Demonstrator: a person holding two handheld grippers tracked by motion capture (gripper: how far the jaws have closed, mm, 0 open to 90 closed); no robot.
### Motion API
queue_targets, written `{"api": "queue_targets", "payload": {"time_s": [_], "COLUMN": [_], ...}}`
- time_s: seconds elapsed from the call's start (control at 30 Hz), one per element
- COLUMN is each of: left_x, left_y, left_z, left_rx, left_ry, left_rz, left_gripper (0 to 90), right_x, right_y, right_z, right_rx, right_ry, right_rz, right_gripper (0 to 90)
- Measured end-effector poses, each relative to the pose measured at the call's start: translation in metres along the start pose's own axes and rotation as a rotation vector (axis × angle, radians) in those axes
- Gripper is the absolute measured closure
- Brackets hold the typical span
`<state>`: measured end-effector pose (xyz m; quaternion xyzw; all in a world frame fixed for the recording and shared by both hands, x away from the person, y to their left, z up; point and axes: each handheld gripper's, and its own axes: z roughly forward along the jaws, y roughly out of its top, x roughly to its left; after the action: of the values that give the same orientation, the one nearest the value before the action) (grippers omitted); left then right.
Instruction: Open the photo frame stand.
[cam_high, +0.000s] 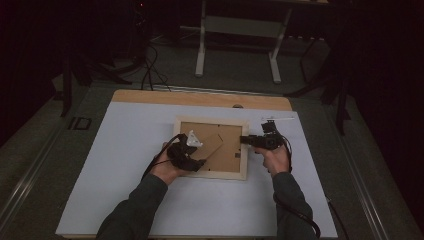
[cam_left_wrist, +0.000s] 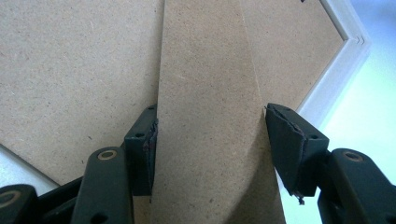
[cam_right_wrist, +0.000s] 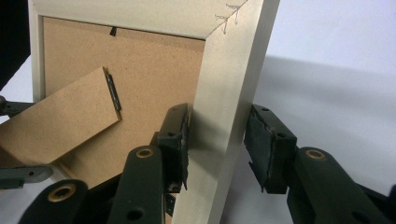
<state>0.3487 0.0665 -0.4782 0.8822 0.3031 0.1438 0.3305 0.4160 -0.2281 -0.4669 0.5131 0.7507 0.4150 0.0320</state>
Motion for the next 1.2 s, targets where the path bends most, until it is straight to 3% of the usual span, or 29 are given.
{"api": "queue_targets", "payload": {"time_s": [0.27,0.5,0.57,0.83,1.2], "left_x": [0.001,0.01,0.013,0.014,0.013], "left_y": [0.004,0.002,0.001,0.002,0.008], "left_z": [-0.001,-0.009,-0.011,-0.012,-0.011], "left_rx": [-0.007,-0.037,-0.042,-0.059,-0.071], "left_ry": [0.001,-0.121,-0.139,-0.128,-0.092], "left_rz": [-0.003,-0.052,-0.065,-0.088,-0.079], "left_gripper": [43.8,46.2,50.4,61.2,64.1], "right_x": [0.004,0.008,0.009,0.013,0.015], "right_y": [0.001,0.002,0.003,0.004,0.0], "right_z": [-0.006,-0.009,-0.011,-0.017,-0.024], "right_rx": [-0.042,-0.06,-0.066,-0.095,-0.151], "right_ry": [-0.029,-0.032,-0.033,-0.049,-0.074], "right_rz": [-0.034,-0.058,-0.065,-0.102,-0.13], "right_gripper": [60.5,61.2,61.6,62.1,62.1]}}
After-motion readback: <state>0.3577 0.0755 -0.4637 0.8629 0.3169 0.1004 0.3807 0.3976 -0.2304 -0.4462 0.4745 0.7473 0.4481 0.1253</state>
